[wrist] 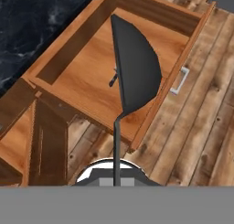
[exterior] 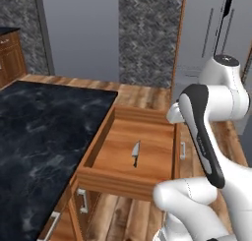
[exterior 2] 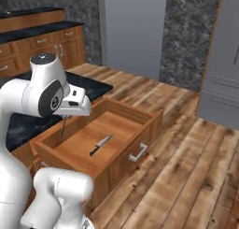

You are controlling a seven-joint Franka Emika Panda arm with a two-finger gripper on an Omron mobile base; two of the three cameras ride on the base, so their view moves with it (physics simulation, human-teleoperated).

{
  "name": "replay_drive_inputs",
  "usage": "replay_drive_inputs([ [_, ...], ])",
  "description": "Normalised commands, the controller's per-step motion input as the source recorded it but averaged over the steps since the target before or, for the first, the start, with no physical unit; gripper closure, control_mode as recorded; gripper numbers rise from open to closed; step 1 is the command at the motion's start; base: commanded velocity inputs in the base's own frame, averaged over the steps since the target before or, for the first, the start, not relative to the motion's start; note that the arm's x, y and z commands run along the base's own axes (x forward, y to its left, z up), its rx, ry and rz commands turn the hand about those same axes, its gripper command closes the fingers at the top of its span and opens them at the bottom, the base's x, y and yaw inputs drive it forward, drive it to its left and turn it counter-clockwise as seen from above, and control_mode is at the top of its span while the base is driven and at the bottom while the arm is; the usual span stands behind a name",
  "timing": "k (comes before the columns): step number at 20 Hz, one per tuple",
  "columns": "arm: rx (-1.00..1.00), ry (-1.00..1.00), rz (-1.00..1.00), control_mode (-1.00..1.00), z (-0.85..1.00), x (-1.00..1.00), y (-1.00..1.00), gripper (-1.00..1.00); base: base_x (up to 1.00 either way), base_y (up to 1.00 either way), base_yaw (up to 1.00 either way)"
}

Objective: Pick up the metallic utensils from the counter and place them in the open drawer. Make sure not to pick up any wooden utensils.

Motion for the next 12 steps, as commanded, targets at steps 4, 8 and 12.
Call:
replay_drive_inputs([
  [4, 0.0, 0.0, 0.0, 1.0, 0.0, 0.0, 0.0, 1.0, 0.61, 0.08, 0.0],
  [8, 0.0, 0.0, 0.0, 1.0, 0.0, 0.0, 0.0, 1.0, 0.48, 0.01, -0.04],
  [12, 0.0, 0.0, 0.0, 1.0, 0.0, 0.0, 0.0, 1.0, 0.24, 0.16, -0.16],
])
